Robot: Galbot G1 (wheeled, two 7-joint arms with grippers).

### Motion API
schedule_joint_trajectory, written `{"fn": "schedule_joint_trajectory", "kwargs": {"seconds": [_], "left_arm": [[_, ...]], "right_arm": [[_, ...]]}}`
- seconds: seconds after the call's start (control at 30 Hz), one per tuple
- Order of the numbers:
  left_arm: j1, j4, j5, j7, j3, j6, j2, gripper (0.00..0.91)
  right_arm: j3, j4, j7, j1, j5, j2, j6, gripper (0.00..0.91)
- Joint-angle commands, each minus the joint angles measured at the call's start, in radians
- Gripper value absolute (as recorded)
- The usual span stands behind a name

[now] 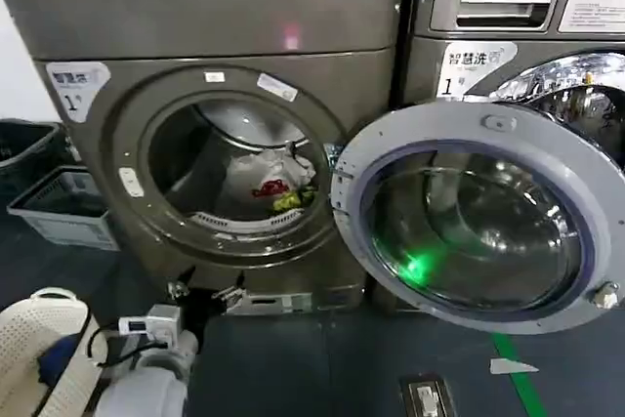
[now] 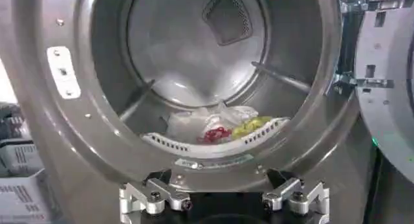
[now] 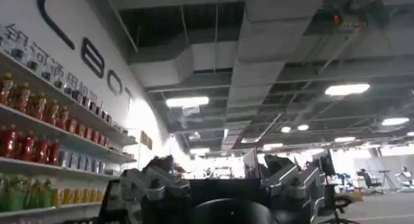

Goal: Grasp the clothes from the dryer.

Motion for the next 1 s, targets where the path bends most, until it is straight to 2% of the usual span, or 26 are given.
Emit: {"fn": "schedule_joint_trajectory", "kwargs": {"seconds": [0.03,1.0], "left_arm": [[0.000,0.004,0.004,0.003,0.003,0.049,0.000,0.907],[0.008,0.009,0.027,0.012,0.020,0.049,0.001,0.907]], "right_arm": [[0.002,-0.001,0.004,0.000,0.018,0.001,0.015,0.907],[0.010,-0.008,0.013,-0.010,0.025,0.006,0.005,0.907]]}}
